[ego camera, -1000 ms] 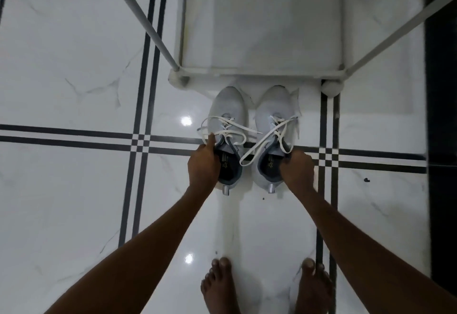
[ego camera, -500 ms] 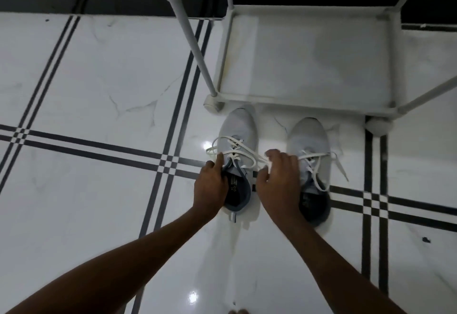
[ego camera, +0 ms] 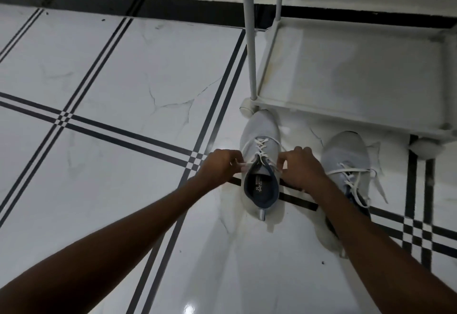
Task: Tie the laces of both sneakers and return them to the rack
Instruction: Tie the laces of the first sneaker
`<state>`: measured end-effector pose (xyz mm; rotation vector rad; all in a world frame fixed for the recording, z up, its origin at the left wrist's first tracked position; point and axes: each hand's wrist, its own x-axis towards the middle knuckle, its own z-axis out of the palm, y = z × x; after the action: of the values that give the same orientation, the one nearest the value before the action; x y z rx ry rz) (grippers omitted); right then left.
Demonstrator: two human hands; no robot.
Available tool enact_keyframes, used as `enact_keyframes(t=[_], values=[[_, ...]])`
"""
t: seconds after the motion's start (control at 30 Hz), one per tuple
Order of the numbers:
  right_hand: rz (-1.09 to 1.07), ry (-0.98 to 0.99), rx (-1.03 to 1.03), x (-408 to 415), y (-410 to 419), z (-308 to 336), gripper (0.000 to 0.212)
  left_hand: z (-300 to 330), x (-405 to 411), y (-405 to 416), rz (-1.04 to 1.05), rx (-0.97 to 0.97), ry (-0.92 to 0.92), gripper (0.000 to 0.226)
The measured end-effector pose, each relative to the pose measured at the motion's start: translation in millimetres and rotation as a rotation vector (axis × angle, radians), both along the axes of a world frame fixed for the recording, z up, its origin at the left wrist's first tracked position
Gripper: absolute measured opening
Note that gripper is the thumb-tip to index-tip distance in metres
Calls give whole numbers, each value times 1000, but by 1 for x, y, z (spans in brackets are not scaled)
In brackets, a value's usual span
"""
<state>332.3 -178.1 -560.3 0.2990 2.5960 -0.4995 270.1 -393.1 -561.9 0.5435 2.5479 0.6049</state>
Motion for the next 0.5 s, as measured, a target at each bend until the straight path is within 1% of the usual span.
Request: enact_keyframes(t=[0.07,0.1,0.17,0.2,0.23,0.3,0.37,0.4,0.43,0.47,0.5], values=[[57,-132,74,-2,3,0,24,8,-10,-10,-49,-92,41,15],[81,-181,107,-4,7,0,19,11,-16,-16,-52,-127,43,13],[72,-203,138,-10,18,4,14,21,-28,-26,-70,-213,42,16],[59,-174,121,-14,24,6,13,25,-34,-31,-81,-272,29,19],[47,-123,65,-18,28,7,13,29,-39,-33,-94,-338,13,24],[29,-34,-130,-18,22,10,15,36,-46,-35,-131,-496,-34,33],[-9,7,-292,-11,4,11,12,41,-46,-30,-170,-578,-22,39],[-28,44,-292,-7,-3,7,8,40,-42,-26,-181,-552,41,40],[-35,93,-253,-4,-7,3,5,39,-36,-18,-190,-479,115,40],[-36,124,-203,-2,-8,1,9,36,-28,-9,-192,-369,145,38],[-37,117,-173,-2,-7,1,15,32,-19,2,-180,-237,126,34]])
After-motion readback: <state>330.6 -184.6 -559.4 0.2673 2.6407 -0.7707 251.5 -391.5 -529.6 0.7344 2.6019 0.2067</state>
